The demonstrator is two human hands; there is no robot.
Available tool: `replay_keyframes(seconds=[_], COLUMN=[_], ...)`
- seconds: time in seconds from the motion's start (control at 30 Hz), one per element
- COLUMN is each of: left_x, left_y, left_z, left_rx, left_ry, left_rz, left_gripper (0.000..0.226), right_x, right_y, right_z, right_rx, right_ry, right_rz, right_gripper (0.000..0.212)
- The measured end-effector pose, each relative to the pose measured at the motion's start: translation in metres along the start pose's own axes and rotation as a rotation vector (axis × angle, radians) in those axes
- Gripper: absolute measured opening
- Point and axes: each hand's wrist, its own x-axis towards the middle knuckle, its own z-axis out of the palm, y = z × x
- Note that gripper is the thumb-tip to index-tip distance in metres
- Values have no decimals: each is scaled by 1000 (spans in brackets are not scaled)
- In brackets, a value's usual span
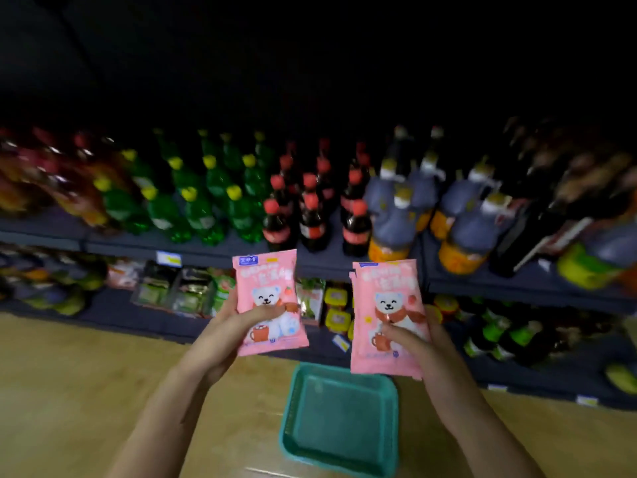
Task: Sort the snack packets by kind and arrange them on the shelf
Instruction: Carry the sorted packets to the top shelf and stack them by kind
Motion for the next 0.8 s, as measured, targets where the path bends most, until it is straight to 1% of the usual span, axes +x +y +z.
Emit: replay_keyframes(seconds=[0.13, 0.2, 0.27, 0.33, 0.4, 0.53, 0.6, 0.67, 0.8], left_x=[-75, -101, -119, -126, -126, -114, -103, -91, -67], left_y=[118, 162, 197, 227, 254, 310, 335, 356, 389], left_z=[-3, -9, -19, -32, -47, -81, -99, -113, -130], left_rx=[-9, 0, 40, 50, 39, 23, 46, 88, 117], left_ry=[12, 25, 28, 20, 13, -17, -63, -114, -182], left_rz=[117, 190, 248, 309, 345, 406, 410, 401, 387], left_gripper=[53, 52, 50, 52, 47, 36, 29, 23, 35], right_x=[-50, -66, -78, -80, -76, -56, -45, -33, -10], right_y=[-120, -162, -195, -220, -242, -282, -297, -309, -332], right_z=[42, 59, 77, 95, 114, 157, 178, 196, 223], right_rx=[-5, 16, -7, -4, 11, 36, 54, 74, 128], right_ry=[-101, -133, -149, -138, -117, -74, -31, 14, 67], right_rz=[-87, -132, -184, -234, -271, -333, -364, -384, -392], right_gripper=[34, 39, 54, 68, 65, 39, 34, 35, 43])
